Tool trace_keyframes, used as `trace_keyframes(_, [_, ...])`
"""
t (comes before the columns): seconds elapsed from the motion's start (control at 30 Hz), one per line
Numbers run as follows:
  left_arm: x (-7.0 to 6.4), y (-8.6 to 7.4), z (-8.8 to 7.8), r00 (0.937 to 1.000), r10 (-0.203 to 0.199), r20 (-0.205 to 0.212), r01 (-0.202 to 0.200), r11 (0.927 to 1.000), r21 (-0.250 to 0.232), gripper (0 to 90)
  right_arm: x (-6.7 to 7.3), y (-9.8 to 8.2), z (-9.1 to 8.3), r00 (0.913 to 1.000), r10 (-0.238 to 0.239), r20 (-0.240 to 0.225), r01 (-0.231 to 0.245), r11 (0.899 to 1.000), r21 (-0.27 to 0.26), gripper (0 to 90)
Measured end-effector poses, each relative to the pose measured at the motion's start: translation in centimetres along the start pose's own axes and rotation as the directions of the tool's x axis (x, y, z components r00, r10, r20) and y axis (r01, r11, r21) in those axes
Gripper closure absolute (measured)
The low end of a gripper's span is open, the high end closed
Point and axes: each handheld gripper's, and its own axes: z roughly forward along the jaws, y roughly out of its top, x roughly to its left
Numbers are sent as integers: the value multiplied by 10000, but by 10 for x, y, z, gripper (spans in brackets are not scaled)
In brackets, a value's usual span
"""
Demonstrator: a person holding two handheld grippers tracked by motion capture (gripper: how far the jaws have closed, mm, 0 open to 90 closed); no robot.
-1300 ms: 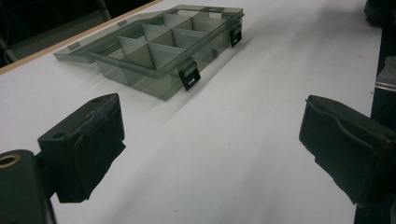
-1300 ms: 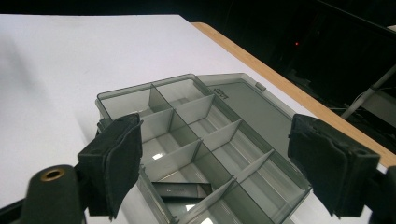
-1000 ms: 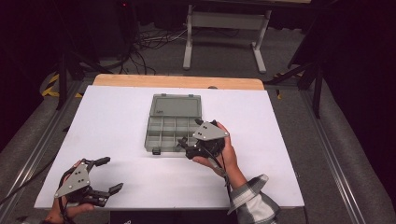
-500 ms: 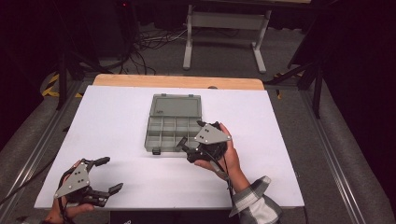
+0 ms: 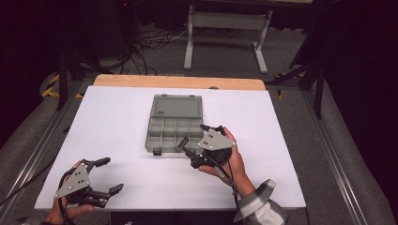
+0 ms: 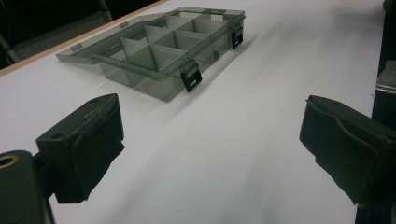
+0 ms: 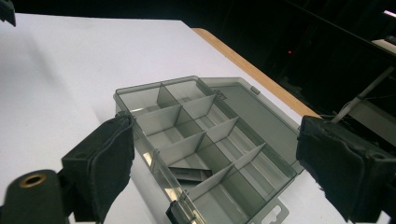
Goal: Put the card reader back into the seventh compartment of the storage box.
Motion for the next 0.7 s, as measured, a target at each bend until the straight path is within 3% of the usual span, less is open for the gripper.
trace_keyframes(0.7, [0, 0, 0, 10000, 34, -6, -34, 10000, 31, 70, 0, -10, -26, 9995, -268, 185, 267, 9996, 74, 126])
